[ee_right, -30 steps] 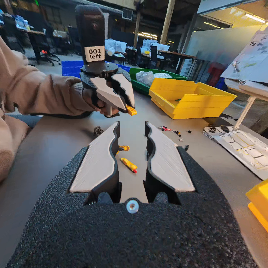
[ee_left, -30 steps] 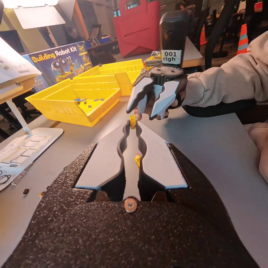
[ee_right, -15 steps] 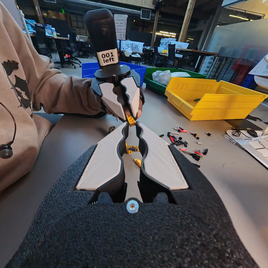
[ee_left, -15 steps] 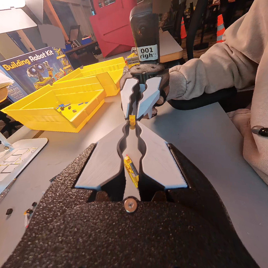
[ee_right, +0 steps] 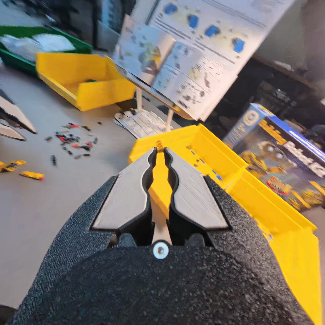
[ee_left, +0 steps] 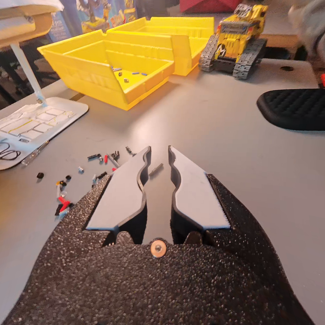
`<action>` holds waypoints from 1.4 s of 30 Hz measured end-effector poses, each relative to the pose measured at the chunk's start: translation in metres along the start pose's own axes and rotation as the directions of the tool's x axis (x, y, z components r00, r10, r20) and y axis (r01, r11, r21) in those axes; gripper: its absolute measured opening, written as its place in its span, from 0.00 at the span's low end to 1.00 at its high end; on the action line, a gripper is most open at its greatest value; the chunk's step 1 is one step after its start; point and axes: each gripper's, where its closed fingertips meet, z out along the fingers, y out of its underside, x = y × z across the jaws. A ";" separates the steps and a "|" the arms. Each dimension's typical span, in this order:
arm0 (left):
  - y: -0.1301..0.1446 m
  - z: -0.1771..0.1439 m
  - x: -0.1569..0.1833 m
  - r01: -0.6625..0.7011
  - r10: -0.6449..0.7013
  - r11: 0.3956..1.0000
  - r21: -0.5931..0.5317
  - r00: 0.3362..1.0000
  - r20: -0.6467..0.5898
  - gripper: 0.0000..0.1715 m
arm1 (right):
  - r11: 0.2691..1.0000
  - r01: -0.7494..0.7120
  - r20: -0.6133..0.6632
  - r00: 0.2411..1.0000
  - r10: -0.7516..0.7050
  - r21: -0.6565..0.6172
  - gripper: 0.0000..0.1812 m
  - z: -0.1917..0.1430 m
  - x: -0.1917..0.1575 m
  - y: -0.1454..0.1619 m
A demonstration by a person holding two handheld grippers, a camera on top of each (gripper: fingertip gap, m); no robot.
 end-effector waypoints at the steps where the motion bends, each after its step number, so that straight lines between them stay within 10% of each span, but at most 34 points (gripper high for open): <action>1: 0.006 0.002 -0.004 0.013 -0.012 0.999 -0.030 1.000 0.017 0.11 | 0.998 -0.001 -0.053 0.999 -0.002 -0.062 0.03 -0.005 0.028 0.006; 8: 0.026 0.009 -0.011 0.047 -0.042 0.991 -0.124 0.998 0.043 0.13 | 0.885 -0.075 -0.136 0.991 0.014 -0.459 0.04 0.009 0.165 0.122; 24: 0.035 0.008 -0.027 0.134 -0.121 0.981 -0.138 0.988 0.095 0.15 | 0.710 -0.111 -0.052 0.993 0.104 -0.696 0.04 0.062 0.187 0.238; 33: 0.037 0.010 -0.029 0.149 -0.135 0.977 -0.150 0.986 0.102 0.15 | 0.774 -0.146 -0.082 0.989 0.121 -0.616 0.08 0.054 0.200 0.216; 42: 0.036 0.009 -0.031 0.157 -0.143 0.977 -0.141 0.984 0.105 0.15 | 0.929 -0.131 -0.201 0.977 0.063 -0.347 0.09 0.006 0.169 0.091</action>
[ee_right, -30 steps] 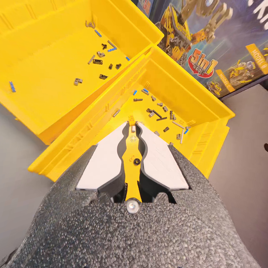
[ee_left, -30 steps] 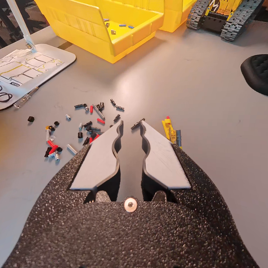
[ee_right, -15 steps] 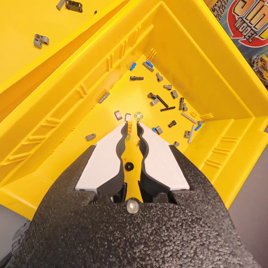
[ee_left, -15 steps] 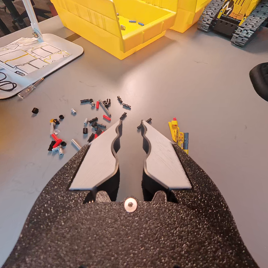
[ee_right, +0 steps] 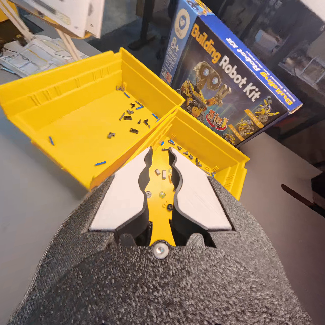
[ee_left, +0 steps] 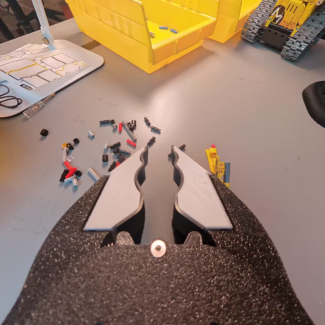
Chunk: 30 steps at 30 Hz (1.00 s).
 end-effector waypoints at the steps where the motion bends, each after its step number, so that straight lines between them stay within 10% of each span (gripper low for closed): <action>1: 0.000 0.000 0.000 0.000 0.000 1.000 0.000 1.000 0.000 0.15 | 0.999 0.033 0.028 0.999 -0.033 -0.001 0.09 -0.013 -0.018 -0.001; 6: 0.000 0.001 0.000 0.007 -0.007 1.000 -0.005 1.000 -0.007 0.15 | 0.882 0.325 0.231 0.939 -0.256 -0.341 0.24 -0.029 -0.086 0.071; 11: -0.001 0.001 0.002 -0.012 0.012 1.000 0.004 1.000 -0.006 0.15 | 0.781 0.424 0.351 0.894 -0.279 -0.459 0.15 0.004 -0.106 0.103; 22: -0.001 -0.001 0.006 -0.023 0.023 1.000 0.010 1.000 -0.010 0.15 | 0.870 0.307 0.304 0.933 -0.194 -0.385 0.13 0.036 -0.121 0.078; 30: -0.001 -0.002 0.011 -0.028 0.028 1.000 0.014 0.999 -0.040 0.15 | 0.966 0.245 0.294 0.932 -0.212 -0.078 0.18 -0.037 -0.158 0.018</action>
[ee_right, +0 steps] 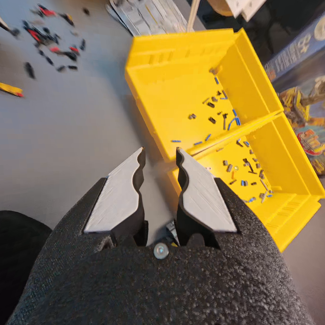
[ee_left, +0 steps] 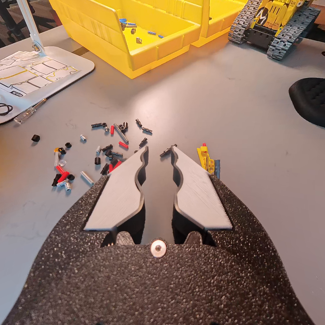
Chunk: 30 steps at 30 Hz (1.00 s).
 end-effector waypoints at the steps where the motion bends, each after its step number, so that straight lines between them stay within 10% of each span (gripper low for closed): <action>1: 0.000 0.001 0.001 0.001 -0.001 1.000 -0.002 1.000 -0.009 0.15 | 0.997 0.006 0.032 0.999 -0.009 0.072 0.18 -0.004 -0.017 -0.014; 6: 0.001 0.003 0.009 -0.026 0.026 1.000 -0.014 0.999 -0.042 0.15 | 0.974 -0.001 0.293 0.954 -0.067 0.226 0.18 0.023 -0.124 -0.049; 16: 0.014 -0.011 0.017 -0.038 0.033 0.998 -0.053 0.994 -0.103 0.15 | 0.982 0.136 0.618 0.763 -0.188 0.131 0.15 0.121 -0.257 -0.043; 30: 0.007 -0.013 0.031 -0.028 0.023 0.999 -0.025 0.986 -0.166 0.14 | 0.964 0.251 0.552 0.794 -0.254 0.082 0.08 0.138 -0.266 -0.040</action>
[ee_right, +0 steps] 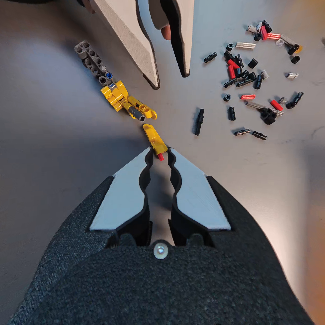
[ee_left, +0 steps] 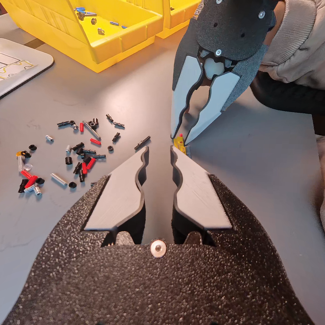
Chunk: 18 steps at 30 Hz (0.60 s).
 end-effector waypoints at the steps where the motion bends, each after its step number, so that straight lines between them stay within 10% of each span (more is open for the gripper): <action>1: -0.002 0.000 0.003 0.004 -0.004 1.000 0.010 1.000 -0.012 0.14 | 1.000 0.020 -0.023 1.000 -0.020 0.007 0.07 -0.001 0.000 0.001; 18: -0.048 -0.015 0.039 0.247 -0.168 0.944 0.221 0.931 -0.323 0.07 | 0.787 0.546 -0.597 0.745 -0.299 0.287 0.07 -0.073 -0.004 -0.075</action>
